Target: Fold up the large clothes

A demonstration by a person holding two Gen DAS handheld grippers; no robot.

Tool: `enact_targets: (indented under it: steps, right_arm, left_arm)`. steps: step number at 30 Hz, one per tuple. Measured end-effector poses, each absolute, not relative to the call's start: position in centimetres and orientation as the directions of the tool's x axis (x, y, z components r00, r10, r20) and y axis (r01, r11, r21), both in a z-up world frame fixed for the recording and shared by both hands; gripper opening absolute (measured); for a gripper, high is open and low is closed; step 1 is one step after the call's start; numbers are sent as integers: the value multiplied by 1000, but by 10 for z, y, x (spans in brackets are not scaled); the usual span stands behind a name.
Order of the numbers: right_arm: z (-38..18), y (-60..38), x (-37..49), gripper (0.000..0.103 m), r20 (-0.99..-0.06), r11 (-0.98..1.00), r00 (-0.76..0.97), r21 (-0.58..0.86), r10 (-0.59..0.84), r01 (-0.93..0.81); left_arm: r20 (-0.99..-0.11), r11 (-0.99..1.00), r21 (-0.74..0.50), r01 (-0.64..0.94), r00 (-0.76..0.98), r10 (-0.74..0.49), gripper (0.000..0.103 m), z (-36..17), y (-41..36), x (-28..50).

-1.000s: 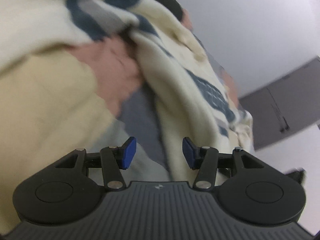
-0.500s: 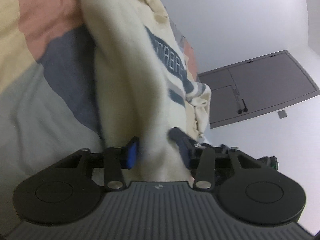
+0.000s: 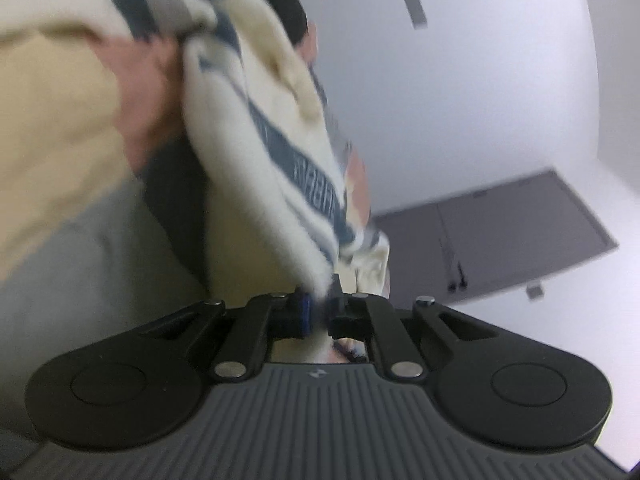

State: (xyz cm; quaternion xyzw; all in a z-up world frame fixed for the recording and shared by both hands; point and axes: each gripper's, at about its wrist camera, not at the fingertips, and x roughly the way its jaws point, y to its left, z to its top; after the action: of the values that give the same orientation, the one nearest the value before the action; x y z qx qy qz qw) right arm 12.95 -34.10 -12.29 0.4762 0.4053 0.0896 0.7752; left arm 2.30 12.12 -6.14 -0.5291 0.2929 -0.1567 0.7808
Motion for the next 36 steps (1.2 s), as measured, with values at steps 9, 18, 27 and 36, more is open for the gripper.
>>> enact_targets:
  steps: [9,18,27,36]
  right_arm:
    - [-139,-308,144,67,-537,511,553,831,637,218]
    - [-94,-309,142,68,-200,305,602,949,773,-77]
    - [-72,-282,198,68,-220,370,592,918,775,-142]
    - [-109,-253,240,67,-353,493,580,864,734,-100]
  left_arm:
    - [-331,378,-913,-154,821,-464,8,-58,148,11]
    - [-331,423,-892,-159,867,-373,8,-30,182,30]
    - [-474,560,-783,-272,844,-252,8,-29,205,110]
    - [-552,536,-762,-364,798,-243,8,-93,219,163]
